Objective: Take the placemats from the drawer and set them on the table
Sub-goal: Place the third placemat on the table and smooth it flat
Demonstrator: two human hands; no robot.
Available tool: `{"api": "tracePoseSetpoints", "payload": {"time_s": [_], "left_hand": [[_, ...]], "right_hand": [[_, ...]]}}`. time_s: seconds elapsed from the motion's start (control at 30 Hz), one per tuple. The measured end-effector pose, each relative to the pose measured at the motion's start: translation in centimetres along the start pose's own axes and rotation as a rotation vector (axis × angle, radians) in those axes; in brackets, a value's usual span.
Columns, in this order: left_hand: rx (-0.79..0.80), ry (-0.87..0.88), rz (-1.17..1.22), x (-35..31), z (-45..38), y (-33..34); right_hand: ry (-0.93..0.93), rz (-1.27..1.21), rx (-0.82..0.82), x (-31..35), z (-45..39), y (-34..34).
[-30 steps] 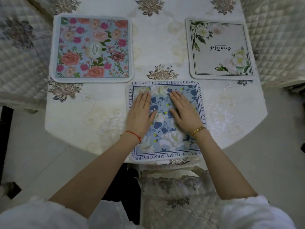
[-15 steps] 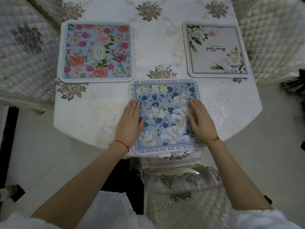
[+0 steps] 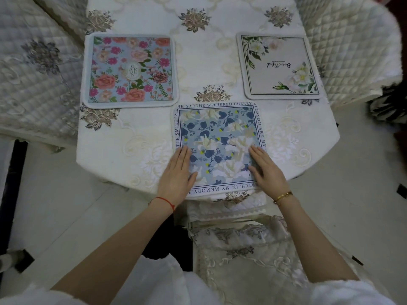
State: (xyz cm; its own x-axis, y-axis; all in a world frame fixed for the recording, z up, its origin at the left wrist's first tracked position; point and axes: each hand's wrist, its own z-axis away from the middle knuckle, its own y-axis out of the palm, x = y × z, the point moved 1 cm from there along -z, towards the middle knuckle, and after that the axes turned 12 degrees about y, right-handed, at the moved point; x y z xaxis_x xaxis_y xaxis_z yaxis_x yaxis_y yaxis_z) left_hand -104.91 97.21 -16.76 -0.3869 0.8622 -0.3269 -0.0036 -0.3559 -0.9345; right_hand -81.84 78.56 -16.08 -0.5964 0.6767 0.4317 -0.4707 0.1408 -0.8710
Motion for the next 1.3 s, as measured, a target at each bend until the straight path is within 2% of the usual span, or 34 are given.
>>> {"api": "tracePoseSetpoints", "payload": {"time_s": [0.17,0.33,0.47,0.93,1.2,1.3], "left_hand": [[-0.029,-0.082,0.075,-0.3,2.2,-0.3],[-0.036,0.017,0.101,-2.9,3.2,0.4],[-0.012,0.011,0.057,-3.7,3.2,1.4],[-0.054,-0.073,0.051,-1.9,5.2,0.7],[-0.023,-0.029,0.072,-3.2,1.4,0.4],[-0.011,-0.057,0.063,-3.2,0.7,0.8]], "right_hand": [[0.088,-0.03,-0.036,0.1,1.5,0.2],[-0.037,-0.033,-0.005,3.4,4.2,2.9],[-0.051,-0.078,-0.016,4.7,5.4,4.5],[0.112,-0.078,-0.112,-0.5,5.7,0.9],[-0.079,0.061,0.028,3.6,0.4,1.5],[-0.087,0.048,0.049,3.2,-0.3,1.5]]}}
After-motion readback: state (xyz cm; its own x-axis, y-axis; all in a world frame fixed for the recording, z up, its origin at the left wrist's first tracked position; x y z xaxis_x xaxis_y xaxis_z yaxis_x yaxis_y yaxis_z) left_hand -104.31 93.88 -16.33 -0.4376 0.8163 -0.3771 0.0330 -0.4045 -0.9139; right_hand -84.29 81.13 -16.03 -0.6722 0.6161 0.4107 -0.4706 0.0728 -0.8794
